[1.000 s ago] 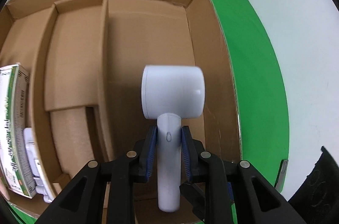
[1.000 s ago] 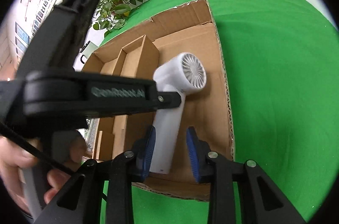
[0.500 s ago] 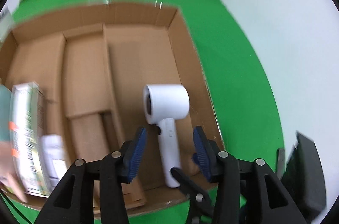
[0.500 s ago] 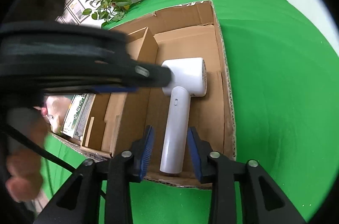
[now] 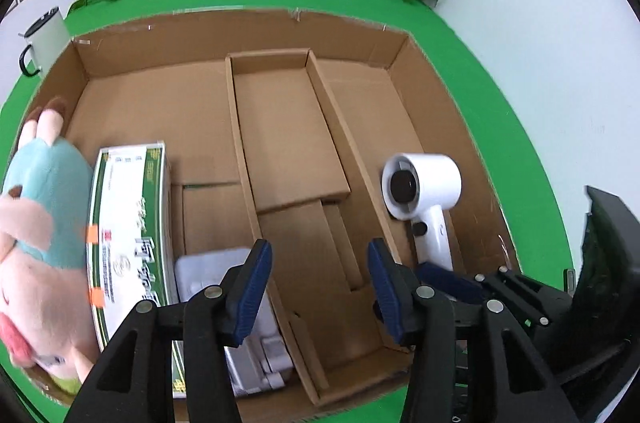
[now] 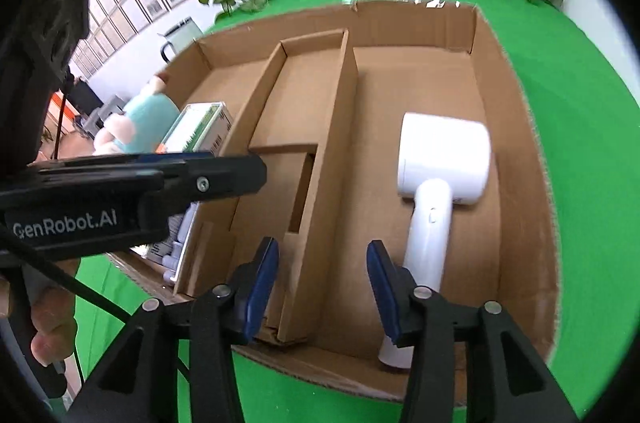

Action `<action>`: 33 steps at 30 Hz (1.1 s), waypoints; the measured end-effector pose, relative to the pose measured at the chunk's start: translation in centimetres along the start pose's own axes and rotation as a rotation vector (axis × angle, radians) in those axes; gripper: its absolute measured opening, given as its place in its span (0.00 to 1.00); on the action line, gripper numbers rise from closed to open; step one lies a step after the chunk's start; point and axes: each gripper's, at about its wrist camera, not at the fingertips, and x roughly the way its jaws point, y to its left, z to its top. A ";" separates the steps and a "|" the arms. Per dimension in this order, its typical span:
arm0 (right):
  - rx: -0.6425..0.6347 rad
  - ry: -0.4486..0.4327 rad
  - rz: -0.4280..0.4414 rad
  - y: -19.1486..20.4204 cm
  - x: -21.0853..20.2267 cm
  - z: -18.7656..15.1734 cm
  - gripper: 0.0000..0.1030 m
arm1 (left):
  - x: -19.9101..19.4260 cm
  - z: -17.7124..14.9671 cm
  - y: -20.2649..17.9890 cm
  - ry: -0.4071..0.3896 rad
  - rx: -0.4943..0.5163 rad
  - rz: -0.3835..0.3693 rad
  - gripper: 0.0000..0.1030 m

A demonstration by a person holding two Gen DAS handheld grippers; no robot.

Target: Organize objects

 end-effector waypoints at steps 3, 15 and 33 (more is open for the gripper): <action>-0.006 0.019 -0.022 0.5 0.6 -0.5 0.30 | 0.4 -0.2 0.8 -0.009 0.013 0.015 0.46; 0.064 0.002 -0.173 2.7 0.6 -1.8 0.15 | 3.0 -1.8 2.6 0.038 0.049 0.000 0.16; -0.004 -0.051 -0.113 3.4 -2.1 -1.5 0.43 | -2.2 -2.8 3.2 -0.125 0.106 0.019 0.26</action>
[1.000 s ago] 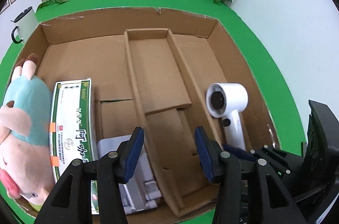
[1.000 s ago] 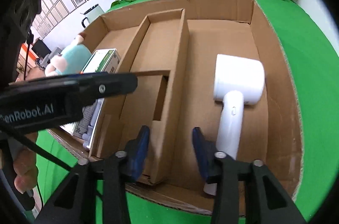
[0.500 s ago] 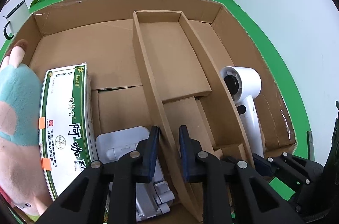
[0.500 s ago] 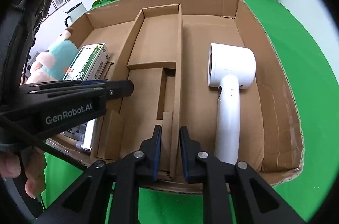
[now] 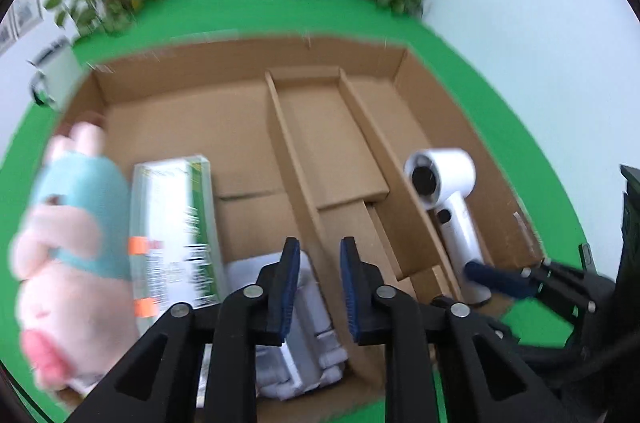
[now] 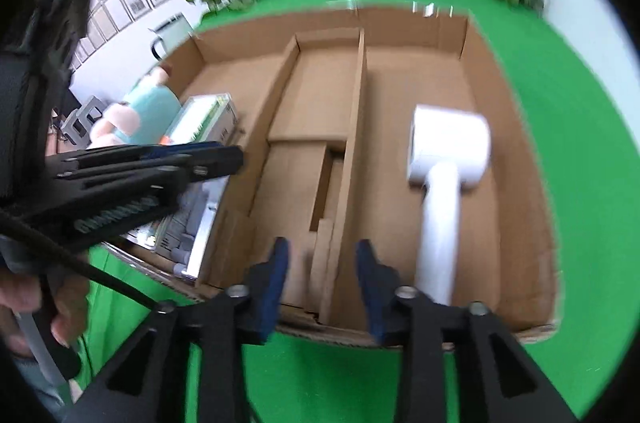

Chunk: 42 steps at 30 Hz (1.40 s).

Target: Organize objects

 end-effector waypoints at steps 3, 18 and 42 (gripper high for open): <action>-0.019 0.006 0.033 0.6 -0.9 -0.3 0.44 | -2.9 -1.8 0.6 -0.051 0.005 -0.017 0.32; -0.079 -0.017 -0.034 0.2 -1.9 -1.4 0.47 | -2.8 -7.1 3.8 0.049 -0.051 -0.027 0.32; -0.112 -0.357 -0.169 7.8 -7.3 -10.6 0.78 | -13.5 -16.0 -1.2 -0.511 0.037 0.310 0.96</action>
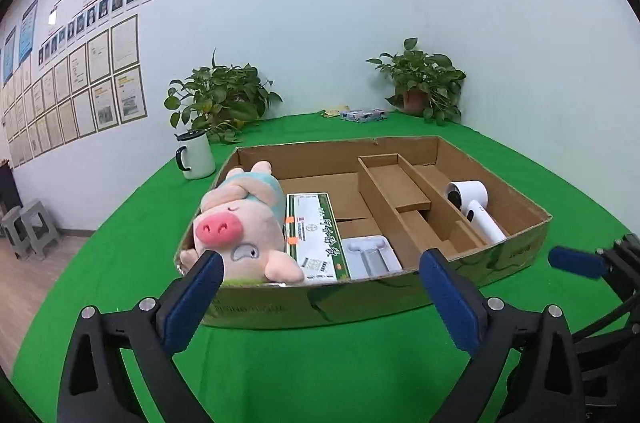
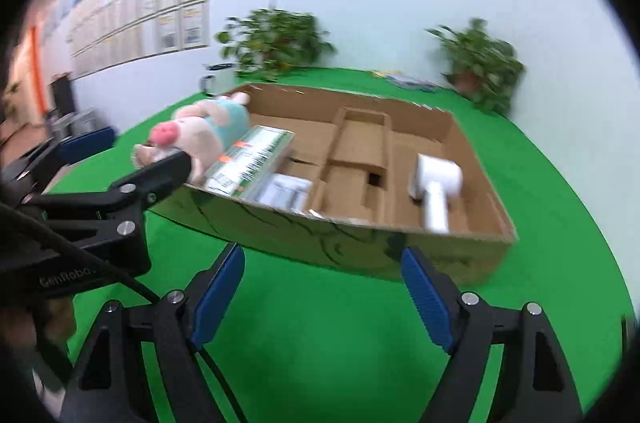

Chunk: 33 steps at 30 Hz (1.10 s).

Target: Organize objects

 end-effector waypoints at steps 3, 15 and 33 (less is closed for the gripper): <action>0.070 0.042 -0.040 -1.3 0.4 -0.8 0.78 | -0.3 -0.2 -0.4 0.016 -0.028 -0.019 0.99; 0.137 0.030 -0.083 -3.2 -0.6 -1.1 0.78 | -1.1 -0.4 -0.5 0.027 -0.022 0.047 0.99; 0.098 0.006 -0.095 -1.7 -1.4 -0.7 0.78 | -1.1 -1.0 0.3 0.071 -0.064 0.041 0.99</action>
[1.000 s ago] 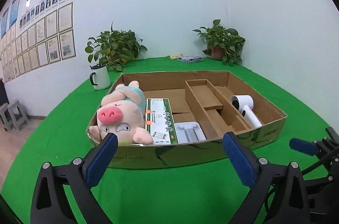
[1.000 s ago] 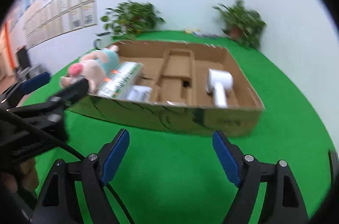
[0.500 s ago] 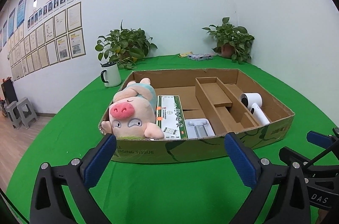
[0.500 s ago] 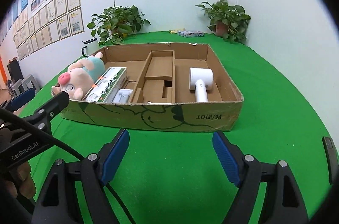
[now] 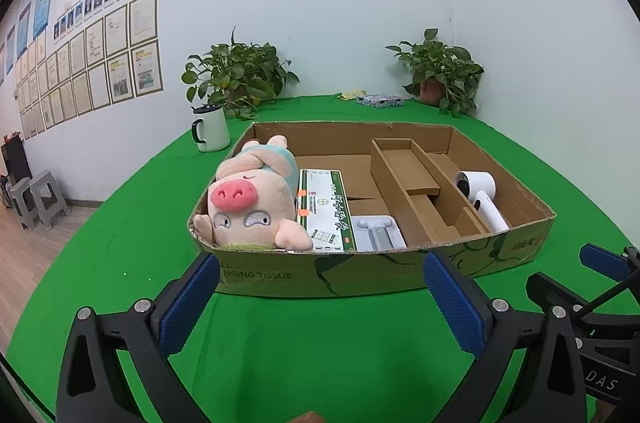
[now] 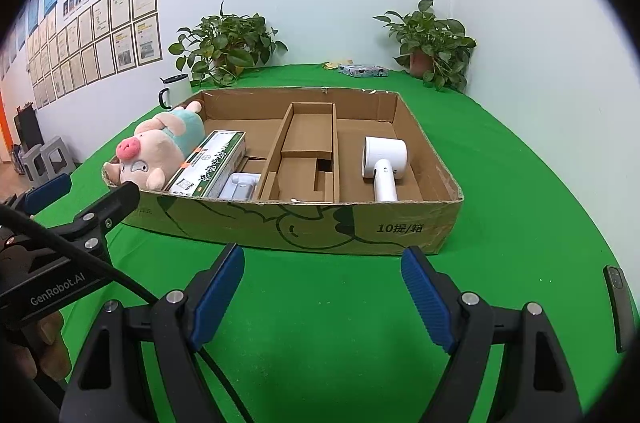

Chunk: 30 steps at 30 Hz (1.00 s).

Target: Organize objects

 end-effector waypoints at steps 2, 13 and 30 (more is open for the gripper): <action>-0.005 0.002 -0.001 0.2 0.0 0.0 0.78 | 0.1 -0.1 0.0 0.003 0.007 0.006 0.99; -0.011 -0.005 -0.002 0.6 -0.1 0.2 0.78 | 0.6 -0.2 -0.3 0.030 0.026 -0.007 0.99; -0.014 0.007 0.002 1.1 -0.2 -0.2 0.78 | 0.2 -0.4 0.4 0.046 0.010 -0.001 0.99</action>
